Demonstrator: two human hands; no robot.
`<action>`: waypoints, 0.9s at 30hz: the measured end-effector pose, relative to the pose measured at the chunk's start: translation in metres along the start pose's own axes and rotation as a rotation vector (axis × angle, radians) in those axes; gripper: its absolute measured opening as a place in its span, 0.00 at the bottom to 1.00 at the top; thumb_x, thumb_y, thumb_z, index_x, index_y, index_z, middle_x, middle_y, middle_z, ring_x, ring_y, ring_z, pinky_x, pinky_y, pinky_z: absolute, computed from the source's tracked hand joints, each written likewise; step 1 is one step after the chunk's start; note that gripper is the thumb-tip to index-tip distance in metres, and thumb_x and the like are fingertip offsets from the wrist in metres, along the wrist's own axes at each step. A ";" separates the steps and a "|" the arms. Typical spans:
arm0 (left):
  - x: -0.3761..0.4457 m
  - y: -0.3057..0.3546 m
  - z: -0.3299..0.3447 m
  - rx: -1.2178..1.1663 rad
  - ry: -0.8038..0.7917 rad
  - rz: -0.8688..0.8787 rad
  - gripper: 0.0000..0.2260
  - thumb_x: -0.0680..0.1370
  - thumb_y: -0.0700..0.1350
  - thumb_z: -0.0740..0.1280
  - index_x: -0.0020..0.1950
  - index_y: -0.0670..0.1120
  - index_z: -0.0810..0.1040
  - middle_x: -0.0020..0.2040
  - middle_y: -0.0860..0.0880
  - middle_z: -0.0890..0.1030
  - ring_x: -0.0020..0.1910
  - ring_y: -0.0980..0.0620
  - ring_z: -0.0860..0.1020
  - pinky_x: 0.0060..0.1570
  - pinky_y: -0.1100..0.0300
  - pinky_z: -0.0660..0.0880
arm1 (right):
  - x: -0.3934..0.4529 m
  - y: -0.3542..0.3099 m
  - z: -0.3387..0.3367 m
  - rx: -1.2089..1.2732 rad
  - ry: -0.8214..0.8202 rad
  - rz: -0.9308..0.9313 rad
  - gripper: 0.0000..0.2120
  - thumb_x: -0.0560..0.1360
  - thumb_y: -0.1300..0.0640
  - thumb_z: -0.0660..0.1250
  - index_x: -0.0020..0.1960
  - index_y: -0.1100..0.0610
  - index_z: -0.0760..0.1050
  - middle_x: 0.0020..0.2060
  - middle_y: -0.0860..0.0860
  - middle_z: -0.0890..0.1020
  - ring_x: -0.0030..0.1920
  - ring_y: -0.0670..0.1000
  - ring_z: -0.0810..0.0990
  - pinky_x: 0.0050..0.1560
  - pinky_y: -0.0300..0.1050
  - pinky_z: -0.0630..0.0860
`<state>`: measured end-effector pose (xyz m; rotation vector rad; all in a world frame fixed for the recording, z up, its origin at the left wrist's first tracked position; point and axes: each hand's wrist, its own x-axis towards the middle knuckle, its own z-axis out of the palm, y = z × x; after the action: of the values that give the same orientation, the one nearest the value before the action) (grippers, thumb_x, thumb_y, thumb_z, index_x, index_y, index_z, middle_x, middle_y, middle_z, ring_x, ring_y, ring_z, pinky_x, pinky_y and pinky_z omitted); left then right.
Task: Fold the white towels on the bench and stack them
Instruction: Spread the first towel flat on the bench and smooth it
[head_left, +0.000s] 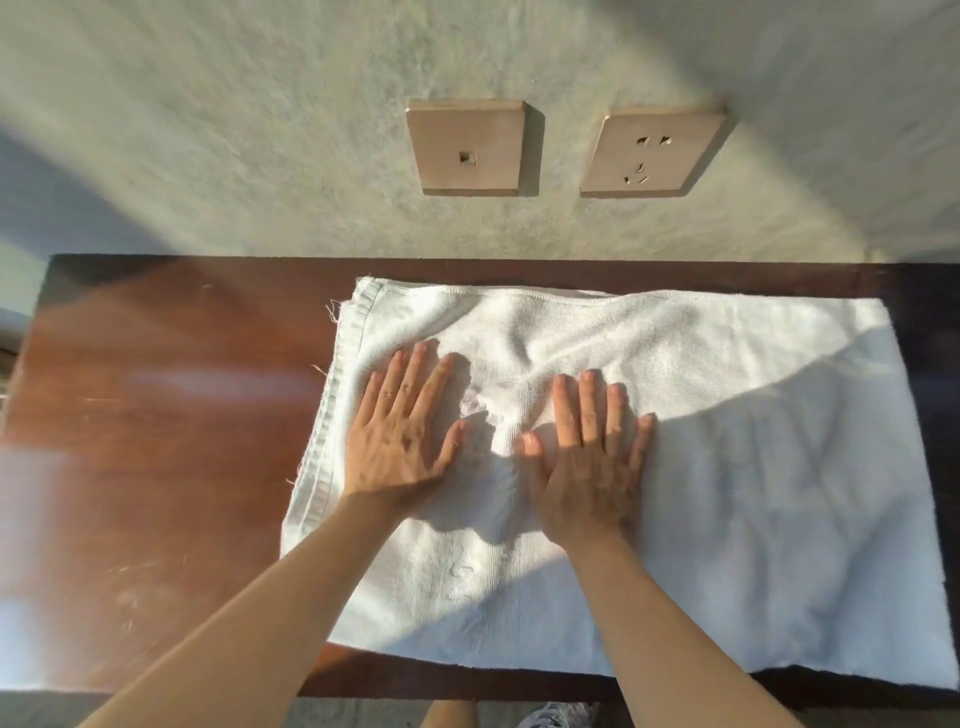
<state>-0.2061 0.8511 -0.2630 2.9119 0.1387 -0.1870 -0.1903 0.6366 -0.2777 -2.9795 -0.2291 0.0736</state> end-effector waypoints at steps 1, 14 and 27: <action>0.003 -0.009 -0.002 -0.027 0.004 -0.043 0.33 0.81 0.66 0.45 0.83 0.53 0.49 0.83 0.50 0.48 0.82 0.48 0.45 0.80 0.51 0.40 | 0.000 0.000 0.001 0.012 0.022 -0.007 0.34 0.80 0.37 0.50 0.83 0.50 0.53 0.82 0.52 0.53 0.82 0.58 0.49 0.77 0.69 0.48; 0.069 -0.034 -0.026 -0.410 0.380 -0.383 0.33 0.76 0.67 0.60 0.73 0.46 0.71 0.70 0.43 0.71 0.70 0.42 0.68 0.69 0.49 0.62 | 0.013 -0.006 0.014 -0.014 0.328 -0.012 0.30 0.78 0.43 0.56 0.77 0.54 0.68 0.76 0.56 0.68 0.76 0.64 0.65 0.71 0.71 0.62; 0.108 -0.061 -0.027 -0.370 0.435 -0.526 0.14 0.76 0.59 0.72 0.44 0.50 0.75 0.44 0.55 0.75 0.42 0.45 0.77 0.36 0.56 0.66 | 0.010 -0.004 0.005 0.001 0.188 -0.050 0.31 0.76 0.43 0.60 0.78 0.50 0.66 0.78 0.53 0.66 0.78 0.62 0.62 0.74 0.72 0.58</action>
<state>-0.1032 0.9252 -0.2647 2.4409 0.9039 0.3579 -0.1818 0.6427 -0.2825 -2.9522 -0.2790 -0.2115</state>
